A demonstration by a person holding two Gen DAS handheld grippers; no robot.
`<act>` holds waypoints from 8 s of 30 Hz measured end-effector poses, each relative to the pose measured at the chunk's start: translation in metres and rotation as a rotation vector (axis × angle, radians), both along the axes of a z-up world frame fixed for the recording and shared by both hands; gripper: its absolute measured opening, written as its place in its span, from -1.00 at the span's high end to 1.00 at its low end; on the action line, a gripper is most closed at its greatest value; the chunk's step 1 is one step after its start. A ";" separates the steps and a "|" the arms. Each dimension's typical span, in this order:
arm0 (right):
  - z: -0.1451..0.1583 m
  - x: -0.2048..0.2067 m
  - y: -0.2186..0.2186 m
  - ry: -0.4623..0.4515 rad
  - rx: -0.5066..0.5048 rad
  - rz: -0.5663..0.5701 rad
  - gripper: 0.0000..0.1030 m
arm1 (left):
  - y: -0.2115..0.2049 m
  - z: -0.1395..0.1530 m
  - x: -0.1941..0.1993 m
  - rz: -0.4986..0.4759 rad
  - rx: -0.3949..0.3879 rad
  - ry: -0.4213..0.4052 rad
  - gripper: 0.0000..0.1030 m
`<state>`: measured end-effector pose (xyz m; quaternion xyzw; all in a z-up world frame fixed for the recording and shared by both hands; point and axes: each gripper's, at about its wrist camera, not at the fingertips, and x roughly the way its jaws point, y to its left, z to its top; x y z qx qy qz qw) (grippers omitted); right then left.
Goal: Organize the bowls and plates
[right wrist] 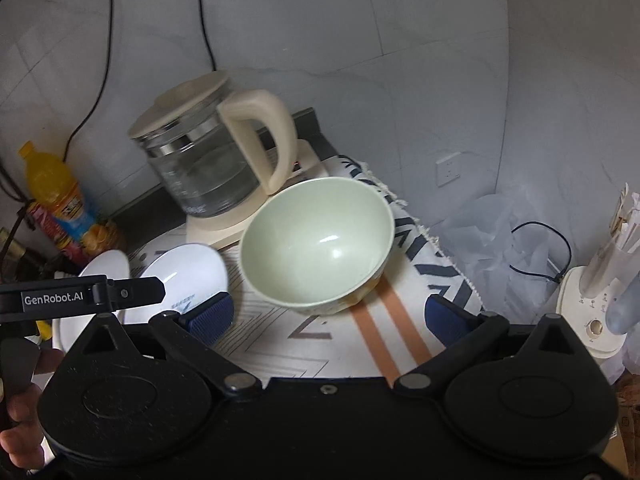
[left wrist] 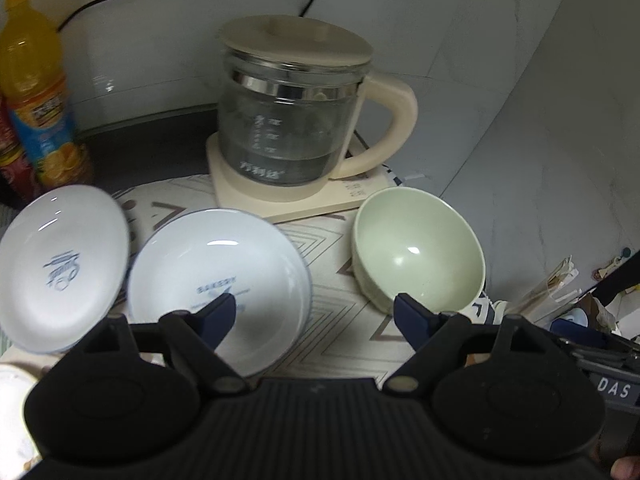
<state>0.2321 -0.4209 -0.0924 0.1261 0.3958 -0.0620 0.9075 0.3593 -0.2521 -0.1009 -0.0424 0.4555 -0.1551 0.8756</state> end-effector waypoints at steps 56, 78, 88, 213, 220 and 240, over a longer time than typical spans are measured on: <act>-0.045 0.047 -0.022 0.040 0.131 -0.124 0.58 | -0.065 -0.054 0.045 0.011 -0.003 0.082 0.70; -0.003 0.006 0.015 -0.058 0.109 -0.037 0.58 | -0.026 -0.012 -0.011 0.074 -0.037 -0.011 0.70; 0.015 -0.017 0.038 -0.095 0.102 0.040 0.58 | 0.004 -0.002 -0.050 0.125 -0.048 -0.054 0.69; 0.012 0.004 0.287 0.043 0.024 0.332 -1.00 | 0.312 -0.019 -0.110 0.428 -0.084 0.080 -0.60; 0.008 0.020 0.294 0.038 0.006 0.289 -0.90 | 0.323 -0.027 -0.087 0.410 -0.116 0.065 -0.60; -0.039 0.070 0.306 0.152 0.090 0.118 -0.26 | 0.335 -0.088 -0.020 0.340 -0.164 0.136 -0.39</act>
